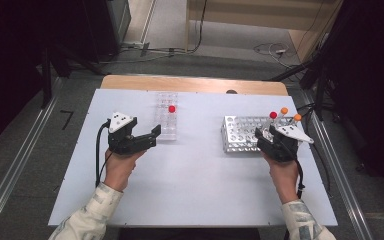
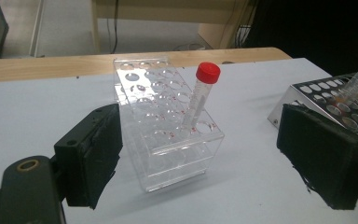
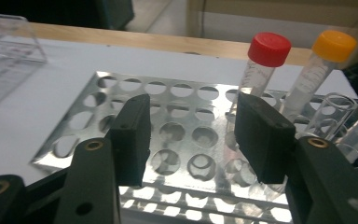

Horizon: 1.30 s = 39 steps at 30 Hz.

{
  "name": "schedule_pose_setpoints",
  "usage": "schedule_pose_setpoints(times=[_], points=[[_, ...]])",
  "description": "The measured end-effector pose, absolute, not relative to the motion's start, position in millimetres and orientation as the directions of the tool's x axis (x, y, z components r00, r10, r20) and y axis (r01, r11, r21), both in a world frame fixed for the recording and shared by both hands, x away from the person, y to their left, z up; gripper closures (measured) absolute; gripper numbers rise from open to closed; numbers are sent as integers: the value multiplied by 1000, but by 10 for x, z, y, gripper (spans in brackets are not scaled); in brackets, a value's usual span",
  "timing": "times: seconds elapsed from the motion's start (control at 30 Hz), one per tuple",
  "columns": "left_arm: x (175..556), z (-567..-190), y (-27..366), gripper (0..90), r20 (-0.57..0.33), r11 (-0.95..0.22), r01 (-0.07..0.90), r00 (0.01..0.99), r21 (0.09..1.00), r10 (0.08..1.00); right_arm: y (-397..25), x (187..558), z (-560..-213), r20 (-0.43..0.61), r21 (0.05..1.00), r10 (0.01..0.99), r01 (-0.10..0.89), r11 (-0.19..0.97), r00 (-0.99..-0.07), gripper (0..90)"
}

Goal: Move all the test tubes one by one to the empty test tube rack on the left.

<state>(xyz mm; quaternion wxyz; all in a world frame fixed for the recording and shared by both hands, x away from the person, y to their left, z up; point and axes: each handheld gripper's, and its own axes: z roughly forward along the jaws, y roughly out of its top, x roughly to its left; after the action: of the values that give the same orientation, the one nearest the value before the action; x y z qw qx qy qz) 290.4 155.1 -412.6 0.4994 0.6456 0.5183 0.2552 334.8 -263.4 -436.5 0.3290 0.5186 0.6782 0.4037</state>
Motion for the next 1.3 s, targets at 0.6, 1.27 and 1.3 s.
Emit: schedule_pose_setpoints(times=[0.6, 1.27, 1.3], points=[[2896, -4130, 1549, 151, -188, 34, 414, 337, 909, 922, -2636, 3573, -4361, -39, 882, 993, 464, 85, -108, 547], [2893, -4150, 1515, 159, -186, 26, 421, 345, 907, 920, -2656, 3727, -4379, -31, 869, 997, 491, 62, -72, 666], [2892, -4151, 1513, 159, -187, 26, 420, 346, 907, 920, -2652, 3733, -4381, -29, 869, 997, 492, 60, -70, 674]])
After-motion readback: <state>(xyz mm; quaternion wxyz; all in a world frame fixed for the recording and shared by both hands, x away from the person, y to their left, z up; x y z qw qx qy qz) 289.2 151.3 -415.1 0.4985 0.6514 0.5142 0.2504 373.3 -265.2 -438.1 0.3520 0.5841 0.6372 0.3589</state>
